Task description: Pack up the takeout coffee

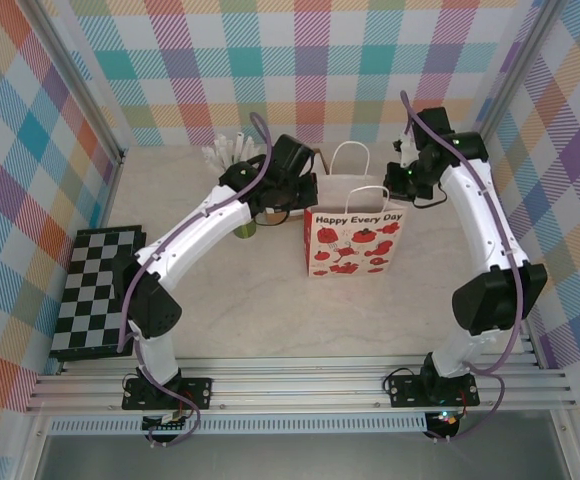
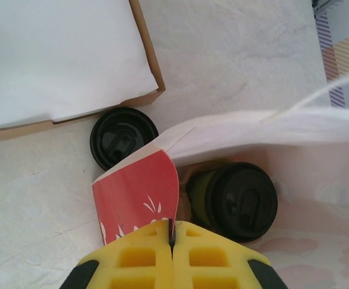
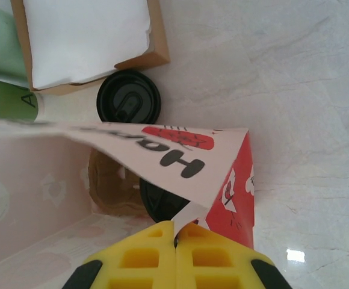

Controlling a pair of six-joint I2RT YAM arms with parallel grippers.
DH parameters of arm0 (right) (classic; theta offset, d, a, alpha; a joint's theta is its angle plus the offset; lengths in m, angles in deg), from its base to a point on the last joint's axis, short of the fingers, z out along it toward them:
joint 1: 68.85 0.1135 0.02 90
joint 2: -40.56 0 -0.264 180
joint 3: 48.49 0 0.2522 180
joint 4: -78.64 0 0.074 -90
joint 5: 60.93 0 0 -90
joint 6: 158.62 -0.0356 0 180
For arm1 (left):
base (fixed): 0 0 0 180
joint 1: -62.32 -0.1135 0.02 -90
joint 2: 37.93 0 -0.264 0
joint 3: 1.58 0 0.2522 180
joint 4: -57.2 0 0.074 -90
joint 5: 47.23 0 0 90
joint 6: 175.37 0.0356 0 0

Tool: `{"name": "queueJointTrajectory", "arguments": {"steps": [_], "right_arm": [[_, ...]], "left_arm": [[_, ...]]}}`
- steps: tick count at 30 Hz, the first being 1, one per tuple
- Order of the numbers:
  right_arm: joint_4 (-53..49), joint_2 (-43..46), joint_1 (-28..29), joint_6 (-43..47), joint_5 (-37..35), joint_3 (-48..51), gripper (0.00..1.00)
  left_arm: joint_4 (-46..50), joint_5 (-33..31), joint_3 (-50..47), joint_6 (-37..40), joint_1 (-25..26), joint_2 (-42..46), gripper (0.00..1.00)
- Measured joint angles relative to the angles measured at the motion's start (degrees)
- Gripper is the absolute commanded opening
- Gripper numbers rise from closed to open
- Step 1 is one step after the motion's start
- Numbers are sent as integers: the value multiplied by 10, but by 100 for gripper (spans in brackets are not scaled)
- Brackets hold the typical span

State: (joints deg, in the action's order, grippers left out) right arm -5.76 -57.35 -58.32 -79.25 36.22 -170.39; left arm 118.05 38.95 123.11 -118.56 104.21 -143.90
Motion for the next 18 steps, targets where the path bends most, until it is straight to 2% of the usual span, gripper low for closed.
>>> {"name": "queueJointTrajectory", "arguments": {"steps": [5,13,15,17,18], "right_arm": [[-9,6,0,0,0,0,9],[-32,47,0,0,-14,26,12],[-36,50,0,0,-22,26,15],[-40,50,0,0,-29,26,24],[-40,50,0,-1,-33,26,30]], "left_arm": [[15,1,10,3,0,-2,7],[30,8,10,19,0,-1,27],[34,12,10,25,0,2,36],[40,16,10,31,-2,8,56],[41,17,10,35,-5,14,61]]}}
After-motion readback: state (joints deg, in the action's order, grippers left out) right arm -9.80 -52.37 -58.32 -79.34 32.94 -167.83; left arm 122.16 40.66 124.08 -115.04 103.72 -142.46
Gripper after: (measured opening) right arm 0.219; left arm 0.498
